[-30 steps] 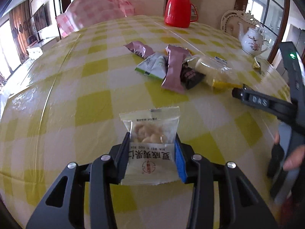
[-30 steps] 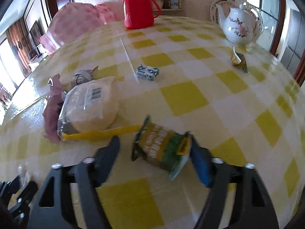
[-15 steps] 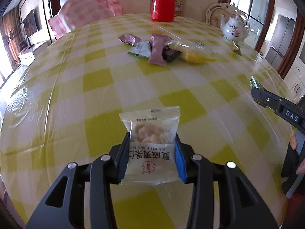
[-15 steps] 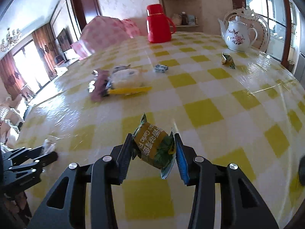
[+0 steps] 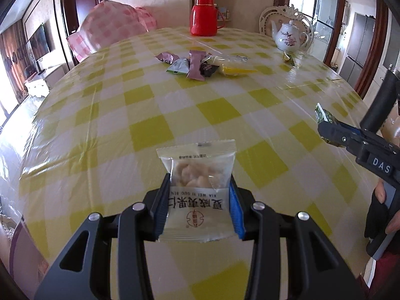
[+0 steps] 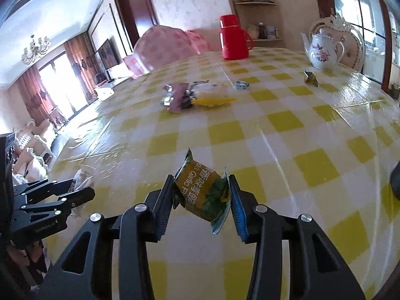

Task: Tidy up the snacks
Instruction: 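Grasp the white nut packet with the left tool while the right tool grasps the green snack, then carry the nut packet and green snack to the purple box and open both tools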

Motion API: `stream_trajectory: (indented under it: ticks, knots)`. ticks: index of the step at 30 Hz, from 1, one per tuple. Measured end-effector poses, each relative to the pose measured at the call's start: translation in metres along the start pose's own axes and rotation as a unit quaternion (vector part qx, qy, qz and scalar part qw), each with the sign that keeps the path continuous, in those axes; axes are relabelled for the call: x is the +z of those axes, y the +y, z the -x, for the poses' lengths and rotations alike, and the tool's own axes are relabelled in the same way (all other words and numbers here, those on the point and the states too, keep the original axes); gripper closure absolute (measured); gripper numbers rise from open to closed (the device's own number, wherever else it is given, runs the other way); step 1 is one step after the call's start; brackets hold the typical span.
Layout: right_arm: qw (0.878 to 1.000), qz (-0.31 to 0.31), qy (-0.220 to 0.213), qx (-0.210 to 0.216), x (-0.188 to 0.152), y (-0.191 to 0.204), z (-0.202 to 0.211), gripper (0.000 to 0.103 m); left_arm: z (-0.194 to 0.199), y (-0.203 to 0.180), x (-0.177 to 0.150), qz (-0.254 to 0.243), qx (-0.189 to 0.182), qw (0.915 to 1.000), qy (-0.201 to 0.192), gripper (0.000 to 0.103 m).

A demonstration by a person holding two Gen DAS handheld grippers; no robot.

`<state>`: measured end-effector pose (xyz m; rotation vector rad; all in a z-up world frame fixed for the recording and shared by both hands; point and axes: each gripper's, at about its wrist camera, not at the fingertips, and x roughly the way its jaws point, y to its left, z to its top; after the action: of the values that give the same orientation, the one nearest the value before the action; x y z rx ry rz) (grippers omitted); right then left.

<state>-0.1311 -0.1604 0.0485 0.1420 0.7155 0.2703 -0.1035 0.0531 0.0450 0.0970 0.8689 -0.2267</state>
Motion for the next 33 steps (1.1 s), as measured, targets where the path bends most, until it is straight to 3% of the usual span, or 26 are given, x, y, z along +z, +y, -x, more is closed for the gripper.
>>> stream_trajectory:
  ticks: [7, 16, 24, 33]
  knots:
    - [0.999, 0.039, -0.015, 0.016, -0.013, 0.040, 0.034, 0.061, 0.036, 0.012, -0.030, -0.003, 0.000, 0.9999, -0.012, 0.061]
    - [0.992, 0.107, -0.010, 0.060, -0.026, 0.113, 0.043, 0.061, 0.074, 0.060, -0.066, 0.017, 0.017, 0.9996, -0.018, 0.061]
    - [0.982, 0.165, 0.004, 0.092, -0.043, 0.172, 0.044, 0.061, 0.096, 0.104, -0.097, 0.040, 0.038, 0.9984, -0.011, 0.061]
    - [0.963, 0.233, 0.023, 0.135, -0.068, 0.238, 0.040, 0.061, 0.119, 0.148, -0.132, 0.064, 0.062, 0.9960, 0.004, 0.061]
